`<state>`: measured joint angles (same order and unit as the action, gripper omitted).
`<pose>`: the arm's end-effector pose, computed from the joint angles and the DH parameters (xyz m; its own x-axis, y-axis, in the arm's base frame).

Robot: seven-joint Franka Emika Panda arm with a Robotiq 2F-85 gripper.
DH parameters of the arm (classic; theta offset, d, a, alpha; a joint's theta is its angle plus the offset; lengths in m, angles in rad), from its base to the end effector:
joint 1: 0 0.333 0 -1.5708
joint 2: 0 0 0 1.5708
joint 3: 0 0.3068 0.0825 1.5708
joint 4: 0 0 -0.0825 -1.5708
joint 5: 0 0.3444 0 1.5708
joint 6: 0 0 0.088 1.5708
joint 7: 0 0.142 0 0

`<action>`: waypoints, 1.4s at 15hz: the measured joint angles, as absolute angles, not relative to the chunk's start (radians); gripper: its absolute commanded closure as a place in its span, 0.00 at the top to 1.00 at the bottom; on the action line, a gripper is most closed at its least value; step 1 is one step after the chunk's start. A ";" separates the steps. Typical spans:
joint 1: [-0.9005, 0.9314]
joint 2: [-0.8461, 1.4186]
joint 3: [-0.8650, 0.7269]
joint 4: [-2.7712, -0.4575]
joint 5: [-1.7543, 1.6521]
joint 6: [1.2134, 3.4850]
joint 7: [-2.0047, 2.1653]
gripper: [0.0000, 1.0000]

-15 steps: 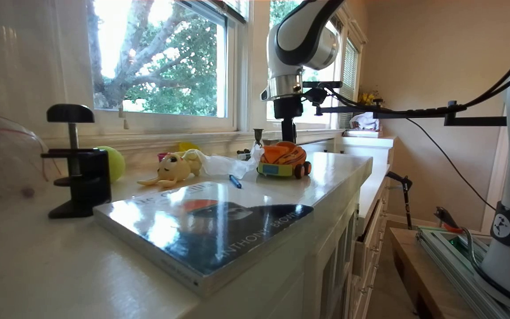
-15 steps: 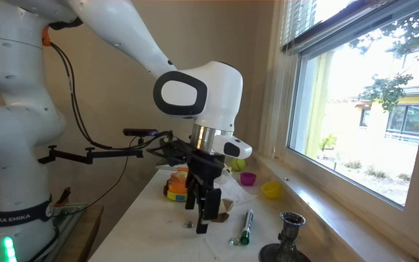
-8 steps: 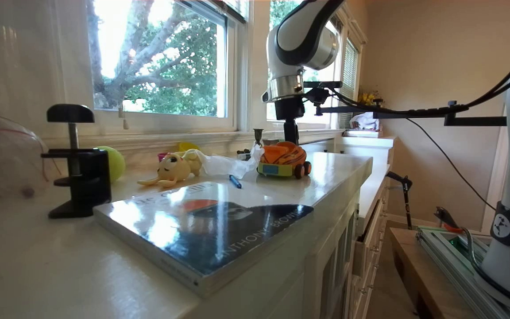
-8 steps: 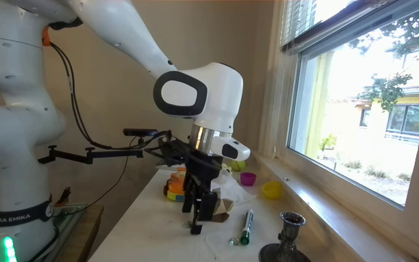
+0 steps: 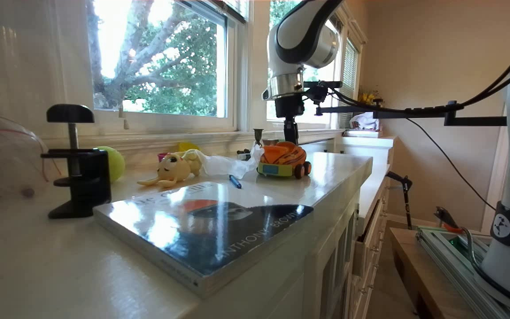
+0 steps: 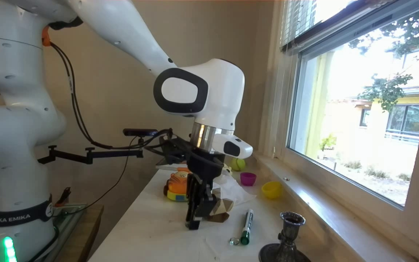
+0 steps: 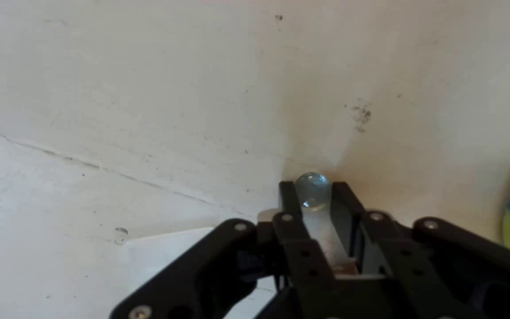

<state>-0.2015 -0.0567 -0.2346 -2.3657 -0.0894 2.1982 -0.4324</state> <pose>0.4031 -0.1937 0.3218 0.9907 0.0535 -0.1249 0.0540 -0.9985 0.0005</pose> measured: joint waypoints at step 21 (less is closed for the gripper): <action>-0.170 -0.124 -0.191 -2.328 -0.094 2.152 -0.440 0.07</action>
<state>-0.1696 -0.1240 -0.1914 -2.3278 -0.0938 2.1516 -0.4401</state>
